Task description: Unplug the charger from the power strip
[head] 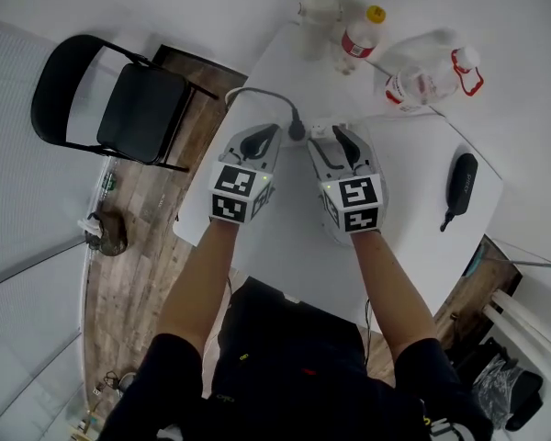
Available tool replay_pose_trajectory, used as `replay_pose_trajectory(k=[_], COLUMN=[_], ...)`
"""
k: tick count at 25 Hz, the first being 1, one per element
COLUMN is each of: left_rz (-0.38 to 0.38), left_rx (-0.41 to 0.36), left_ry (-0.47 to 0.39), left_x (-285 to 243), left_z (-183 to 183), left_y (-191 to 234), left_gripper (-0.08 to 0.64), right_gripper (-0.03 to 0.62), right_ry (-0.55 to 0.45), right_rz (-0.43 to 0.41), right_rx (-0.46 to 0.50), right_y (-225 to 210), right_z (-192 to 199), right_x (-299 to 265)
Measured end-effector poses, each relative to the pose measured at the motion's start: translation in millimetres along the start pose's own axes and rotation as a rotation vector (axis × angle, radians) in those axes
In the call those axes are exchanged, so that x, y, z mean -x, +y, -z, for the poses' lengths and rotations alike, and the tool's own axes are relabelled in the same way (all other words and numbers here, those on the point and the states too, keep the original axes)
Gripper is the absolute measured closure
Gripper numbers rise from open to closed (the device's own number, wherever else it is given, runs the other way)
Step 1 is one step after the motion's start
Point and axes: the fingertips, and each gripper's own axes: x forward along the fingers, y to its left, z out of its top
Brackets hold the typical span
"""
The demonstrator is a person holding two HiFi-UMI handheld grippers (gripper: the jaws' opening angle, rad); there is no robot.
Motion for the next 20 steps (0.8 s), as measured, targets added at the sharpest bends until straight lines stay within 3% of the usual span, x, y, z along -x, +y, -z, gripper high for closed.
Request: replay_pose_trajectory(k=[10, 16, 20], left_rz=[0.003, -0.002, -0.016], left_rx=[0.014, -0.018, -0.036], left_ry=[-0.011, 0.041, -0.04], left_x=[-10.7, -7.3, 28.1], left_z=[2.2, 1.9, -32.9], left_y=[5.9, 5.6, -8.0], left_gripper=[0.537, 0.537, 0.537], right_gripper=[0.411, 0.416, 0.416], right_ry=[-0.016, -0.145, -0.214], right_rz=[0.024, 0.063, 0.079], right_rx=[-0.036, -0.071, -0.048], right_y=[-1.8, -12.5, -19.0], right_z=[7.5, -43.9, -72.5], right_x=[-17.9, 13.2, 59.3])
